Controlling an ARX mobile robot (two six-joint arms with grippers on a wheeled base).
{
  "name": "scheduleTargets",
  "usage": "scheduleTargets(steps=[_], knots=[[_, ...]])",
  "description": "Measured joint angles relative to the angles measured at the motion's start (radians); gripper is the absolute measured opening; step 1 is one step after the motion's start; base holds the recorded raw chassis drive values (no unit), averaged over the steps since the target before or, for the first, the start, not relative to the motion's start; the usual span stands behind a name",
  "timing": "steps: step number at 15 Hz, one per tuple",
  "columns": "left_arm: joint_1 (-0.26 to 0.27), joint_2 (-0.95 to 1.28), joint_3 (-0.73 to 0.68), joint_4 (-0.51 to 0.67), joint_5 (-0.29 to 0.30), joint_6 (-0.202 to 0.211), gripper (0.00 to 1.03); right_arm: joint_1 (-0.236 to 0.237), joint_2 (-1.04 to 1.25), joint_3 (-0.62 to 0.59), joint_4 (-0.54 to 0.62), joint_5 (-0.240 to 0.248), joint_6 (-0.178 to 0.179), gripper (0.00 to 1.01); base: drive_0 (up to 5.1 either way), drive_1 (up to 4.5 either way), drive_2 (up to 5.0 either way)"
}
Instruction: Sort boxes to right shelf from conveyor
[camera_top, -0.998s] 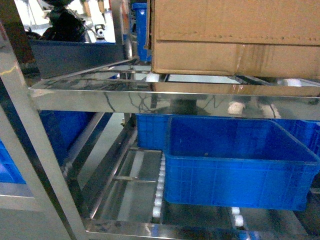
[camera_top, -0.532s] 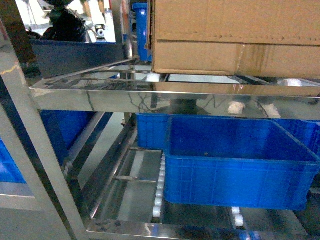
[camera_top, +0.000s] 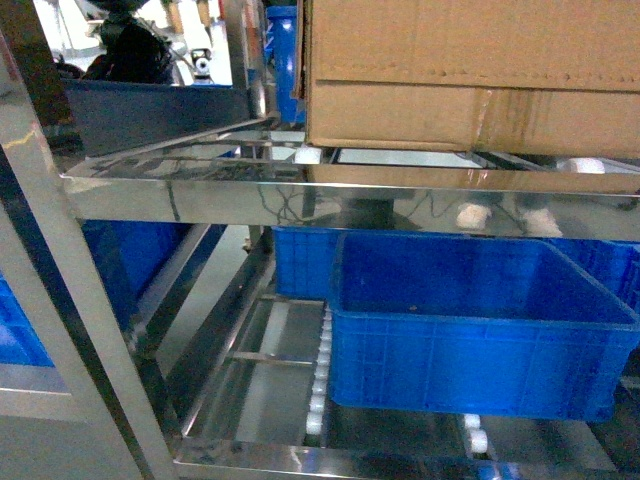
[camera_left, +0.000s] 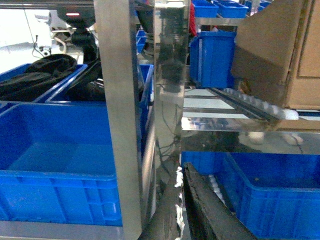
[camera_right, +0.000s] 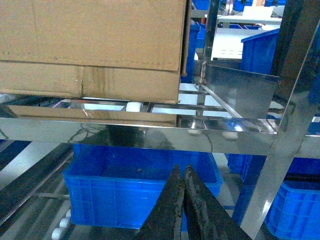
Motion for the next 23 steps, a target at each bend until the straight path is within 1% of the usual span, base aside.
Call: scheduleTargets(steps=[6,7,11,12,13,14,15,20,21,23], knots=[[-0.003,-0.151,-0.054,-0.093,0.001,0.000,0.02,0.000,-0.140,-0.051,-0.090,0.000,0.000,0.02,0.0,0.00,0.0],[-0.003,-0.169,-0.073,-0.092,0.000,0.000,0.02,0.000,-0.156,-0.073,-0.060,0.000,0.000,0.02,0.0,0.00,0.0],[-0.003,-0.255,-0.073,-0.169,0.000,0.000,0.02,0.000,-0.234,-0.074,-0.142,0.000,0.000,0.02,0.0,0.00,0.0],[-0.003,-0.275,-0.073,-0.186,0.000,0.000,0.02,0.000,-0.254,-0.074,-0.169,0.000,0.000,0.02,0.0,0.00,0.0],[-0.003,-0.291,-0.073,-0.203,0.000,0.000,0.02,0.000,-0.359,-0.073,-0.322,0.000,0.000,0.02,0.0,0.00,0.0],[-0.003,-0.359,-0.072,-0.304,0.000,0.000,0.02,0.000,-0.412,-0.073,-0.312,-0.001,0.000,0.02,0.0,0.00,0.0],[-0.003,-0.446,-0.072,-0.383,-0.002,0.000,0.02,0.000,-0.412,-0.073,-0.337,0.001,0.000,0.02,0.0,0.00,0.0],[-0.003,-0.452,-0.072,-0.380,0.000,0.001,0.02,0.000,-0.412,-0.073,-0.332,0.000,0.000,0.02,0.0,0.00,0.0],[-0.003,-0.452,-0.072,-0.380,0.000,0.000,0.09,0.000,-0.412,-0.073,-0.332,0.000,-0.002,0.06,0.0,0.00,0.0],[-0.003,-0.452,-0.072,-0.380,0.000,0.000,0.35,0.000,-0.412,-0.073,-0.332,0.000,-0.002,0.31,0.0,0.00,0.0]])
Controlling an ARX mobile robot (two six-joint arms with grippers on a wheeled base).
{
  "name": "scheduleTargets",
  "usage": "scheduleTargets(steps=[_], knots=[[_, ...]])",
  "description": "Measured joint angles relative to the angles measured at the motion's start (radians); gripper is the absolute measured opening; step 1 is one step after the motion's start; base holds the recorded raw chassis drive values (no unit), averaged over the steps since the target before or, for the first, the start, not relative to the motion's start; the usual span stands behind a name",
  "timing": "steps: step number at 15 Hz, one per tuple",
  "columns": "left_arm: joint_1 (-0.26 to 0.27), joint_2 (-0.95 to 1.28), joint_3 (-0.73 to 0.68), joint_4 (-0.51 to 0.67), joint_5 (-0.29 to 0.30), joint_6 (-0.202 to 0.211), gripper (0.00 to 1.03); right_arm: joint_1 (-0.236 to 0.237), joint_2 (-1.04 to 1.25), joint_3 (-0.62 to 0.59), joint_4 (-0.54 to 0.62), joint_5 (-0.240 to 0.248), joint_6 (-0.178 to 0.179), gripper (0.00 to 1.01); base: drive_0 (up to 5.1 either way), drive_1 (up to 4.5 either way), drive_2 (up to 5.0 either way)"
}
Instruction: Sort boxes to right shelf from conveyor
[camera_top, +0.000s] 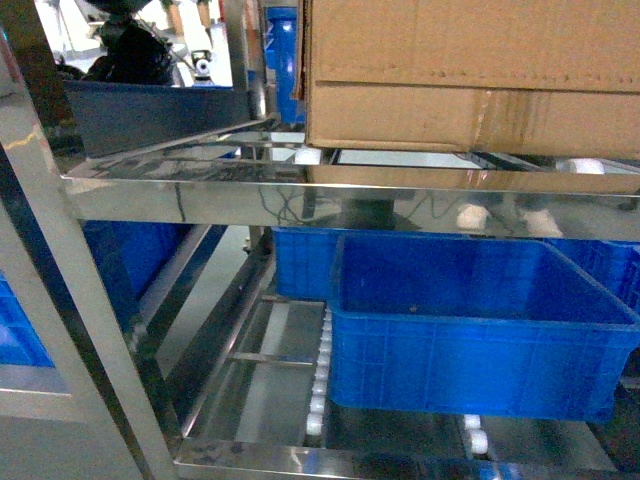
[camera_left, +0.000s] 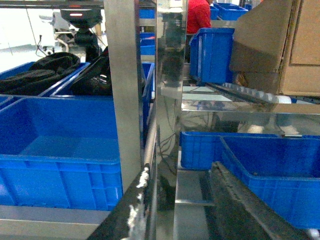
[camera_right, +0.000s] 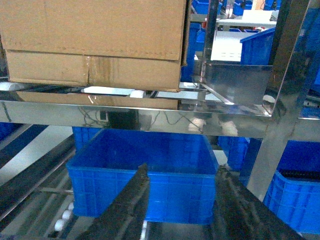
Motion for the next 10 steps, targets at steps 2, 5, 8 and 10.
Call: scheduleTargets(steps=[2,5,8,10], knots=[[0.000,0.000,0.000,0.000,0.000,0.000,0.53,0.000,0.000,0.000,0.000,0.000,0.000,0.49,0.0,0.00,0.0],[0.000,0.000,0.000,0.000,0.000,0.000,0.64,0.000,0.000,0.000,0.000,0.000,0.000,0.60,0.0,0.00,0.0],[0.000,0.000,0.000,0.000,0.000,0.000,0.75,0.000,0.000,0.000,0.000,0.000,0.000,0.71,0.0,0.00,0.0],[0.000,0.000,0.000,0.000,0.000,0.000,0.84,0.000,0.000,0.000,0.000,0.000,0.000,0.81,0.0,0.00,0.0]])
